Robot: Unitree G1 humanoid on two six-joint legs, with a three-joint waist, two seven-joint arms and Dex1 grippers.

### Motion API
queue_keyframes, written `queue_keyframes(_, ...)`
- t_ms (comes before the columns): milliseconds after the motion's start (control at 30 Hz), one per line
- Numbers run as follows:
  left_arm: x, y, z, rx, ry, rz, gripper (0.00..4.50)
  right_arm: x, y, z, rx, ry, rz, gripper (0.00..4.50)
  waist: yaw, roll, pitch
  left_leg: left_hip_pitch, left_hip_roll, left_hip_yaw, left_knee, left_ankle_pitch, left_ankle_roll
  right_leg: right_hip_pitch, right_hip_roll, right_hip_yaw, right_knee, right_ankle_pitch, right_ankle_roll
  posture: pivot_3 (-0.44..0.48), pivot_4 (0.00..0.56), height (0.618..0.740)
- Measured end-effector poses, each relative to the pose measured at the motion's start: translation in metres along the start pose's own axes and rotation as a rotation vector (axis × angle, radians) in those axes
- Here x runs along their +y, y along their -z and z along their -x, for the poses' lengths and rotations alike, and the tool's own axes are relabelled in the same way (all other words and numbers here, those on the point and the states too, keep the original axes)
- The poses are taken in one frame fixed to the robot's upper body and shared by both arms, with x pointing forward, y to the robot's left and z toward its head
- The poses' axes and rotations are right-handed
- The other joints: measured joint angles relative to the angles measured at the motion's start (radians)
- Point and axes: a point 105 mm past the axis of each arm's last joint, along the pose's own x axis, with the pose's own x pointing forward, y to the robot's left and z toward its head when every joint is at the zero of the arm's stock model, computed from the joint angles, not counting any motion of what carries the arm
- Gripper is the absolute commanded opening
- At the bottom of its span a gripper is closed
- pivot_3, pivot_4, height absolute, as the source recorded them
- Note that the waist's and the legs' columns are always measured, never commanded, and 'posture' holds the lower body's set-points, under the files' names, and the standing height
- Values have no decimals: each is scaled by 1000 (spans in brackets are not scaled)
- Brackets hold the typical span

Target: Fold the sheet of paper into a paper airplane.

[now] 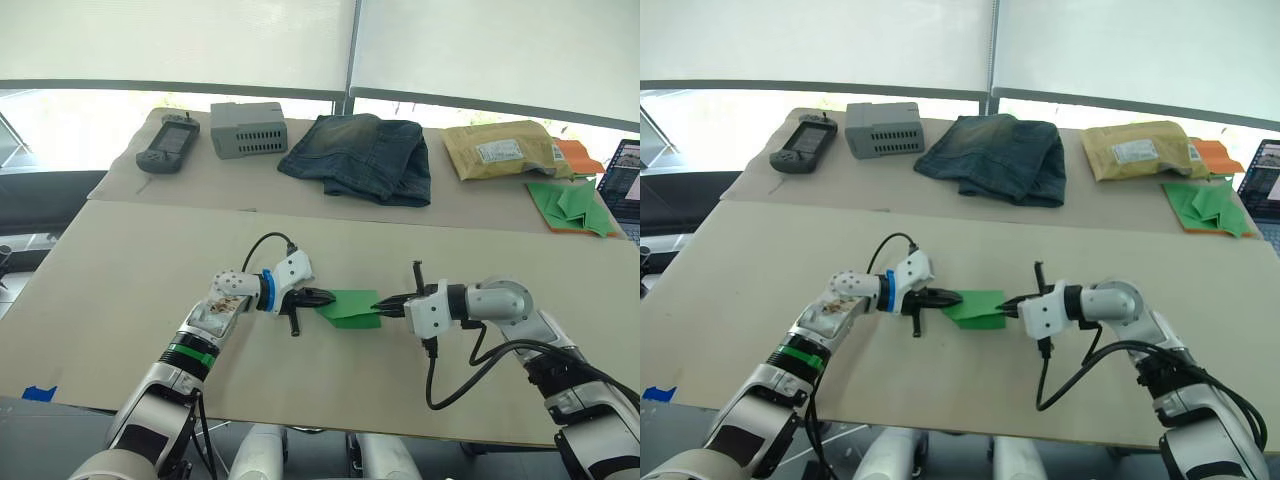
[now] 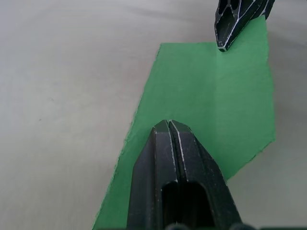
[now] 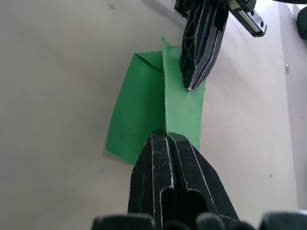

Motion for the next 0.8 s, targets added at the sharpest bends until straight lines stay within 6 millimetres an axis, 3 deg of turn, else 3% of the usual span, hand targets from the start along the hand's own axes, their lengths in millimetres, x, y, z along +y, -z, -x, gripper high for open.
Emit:
queue_keyframes(500, -23, 4, 3, 1, 143, 30, 34, 16, -11, -4, -56, 27, -263, 0, -11, 1, -1, -1, 0, 0, 0, 0, 0, -1, 0, 0, 0, 0, 0, 0, 150, 728)
queue_keyframes(600, -23, 4, 4, 1, 143, 34, 0, 14, -13, -3, -76, 26, -282, 899, -14, 1, -1, 0, 0, 0, 0, 0, 0, 0, 0, 0, 0, 0, 0, 0, 150, 728)
queue_keyframes(767, -24, 4, 6, 1, 146, 65, 0, 14, -2, 4, -6, -8, -160, 2627, -19, 1, -1, 0, 1, 0, 0, 0, 0, -1, 1, 0, 0, -1, 0, 0, 150, 728)
queue_keyframes(800, -24, 4, 6, -1, 147, 71, 0, 13, -1, 5, 1, -9, -153, 2627, -19, 1, -1, 0, 1, 0, 0, 0, 0, -1, 1, 0, 0, -1, 0, 0, 150, 728)
